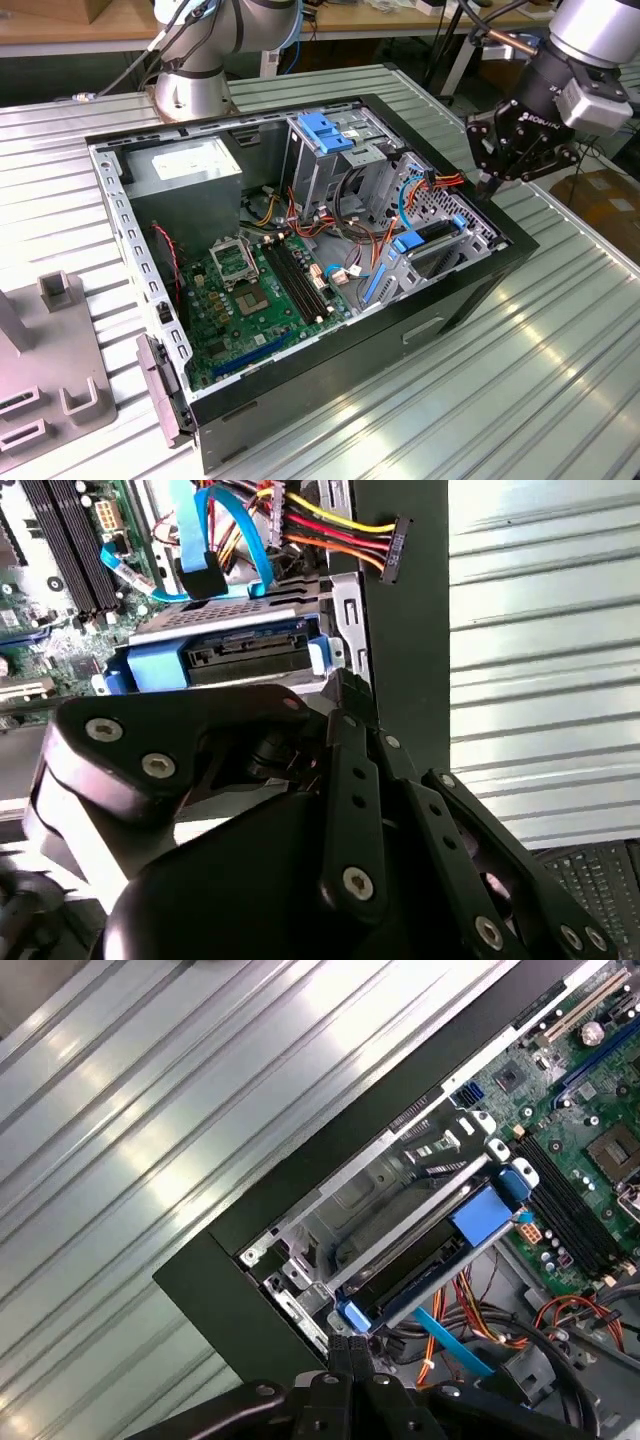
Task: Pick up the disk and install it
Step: 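Insert the first disk wire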
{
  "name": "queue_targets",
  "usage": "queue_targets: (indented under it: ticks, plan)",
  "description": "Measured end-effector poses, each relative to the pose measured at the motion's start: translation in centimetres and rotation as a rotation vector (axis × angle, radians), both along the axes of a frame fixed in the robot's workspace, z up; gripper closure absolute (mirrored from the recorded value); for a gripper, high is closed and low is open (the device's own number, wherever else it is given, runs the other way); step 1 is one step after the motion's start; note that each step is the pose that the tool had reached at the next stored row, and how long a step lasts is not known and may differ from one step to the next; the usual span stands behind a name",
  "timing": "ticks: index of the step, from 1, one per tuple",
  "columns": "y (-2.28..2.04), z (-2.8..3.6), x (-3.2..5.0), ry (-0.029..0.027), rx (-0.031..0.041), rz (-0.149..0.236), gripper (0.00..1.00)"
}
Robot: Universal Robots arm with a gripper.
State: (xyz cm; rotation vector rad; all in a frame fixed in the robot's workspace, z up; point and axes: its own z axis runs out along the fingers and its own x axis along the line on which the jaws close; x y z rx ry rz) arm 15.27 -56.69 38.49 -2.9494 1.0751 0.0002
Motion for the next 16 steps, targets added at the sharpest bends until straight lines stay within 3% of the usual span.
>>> queue_targets:
  ticks: [1,2,5,10,12,16]
  plan:
    - [0.00,-0.04,0.00,-0.0003,0.0000,0.072,0.90]
    - [0.09,-0.21,0.02,-0.0101,-0.0016,0.112,0.90]
    - [0.44,-0.32,0.04,-0.0158,-0.0042,0.115,0.90]
    - [1.32,-0.36,0.19,-0.0161,-0.0041,0.129,0.90]
    - [2.05,-0.38,0.34,-0.0162,-0.0039,0.134,0.90]
    - [2.74,-0.43,0.49,-0.0166,-0.0042,0.138,0.90]
